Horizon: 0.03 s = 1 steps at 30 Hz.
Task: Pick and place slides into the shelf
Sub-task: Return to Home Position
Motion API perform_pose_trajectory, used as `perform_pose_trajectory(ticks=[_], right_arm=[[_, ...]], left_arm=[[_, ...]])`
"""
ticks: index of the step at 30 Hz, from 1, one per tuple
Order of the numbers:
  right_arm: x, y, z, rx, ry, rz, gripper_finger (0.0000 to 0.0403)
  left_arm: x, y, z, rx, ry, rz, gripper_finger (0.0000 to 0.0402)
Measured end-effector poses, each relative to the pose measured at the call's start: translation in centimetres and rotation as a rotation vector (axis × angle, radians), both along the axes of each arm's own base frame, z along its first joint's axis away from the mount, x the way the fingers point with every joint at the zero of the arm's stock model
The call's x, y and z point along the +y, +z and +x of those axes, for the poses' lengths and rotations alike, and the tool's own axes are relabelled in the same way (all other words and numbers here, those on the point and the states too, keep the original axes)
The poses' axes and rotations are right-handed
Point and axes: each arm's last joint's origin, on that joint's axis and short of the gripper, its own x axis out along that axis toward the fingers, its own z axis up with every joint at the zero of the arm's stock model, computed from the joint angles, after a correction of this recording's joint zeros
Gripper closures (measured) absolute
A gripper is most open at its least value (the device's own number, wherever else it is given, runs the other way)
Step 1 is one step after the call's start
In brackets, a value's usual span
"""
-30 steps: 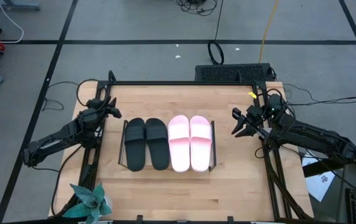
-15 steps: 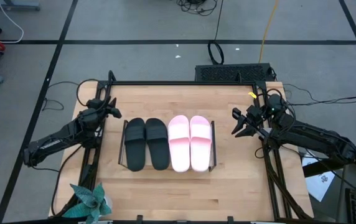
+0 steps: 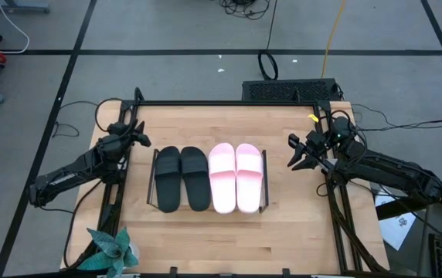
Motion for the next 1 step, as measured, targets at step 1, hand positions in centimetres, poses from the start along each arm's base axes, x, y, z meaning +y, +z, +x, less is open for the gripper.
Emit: perform_pose_trajectory(ticks=[1], right_arm=[[-0.01, 0.00, 0.00, 0.000, 0.000, 0.000, 0.0328]], left_arm=[[0.00, 0.00, 0.00, 0.000, 0.000, 0.000, 0.0254]])
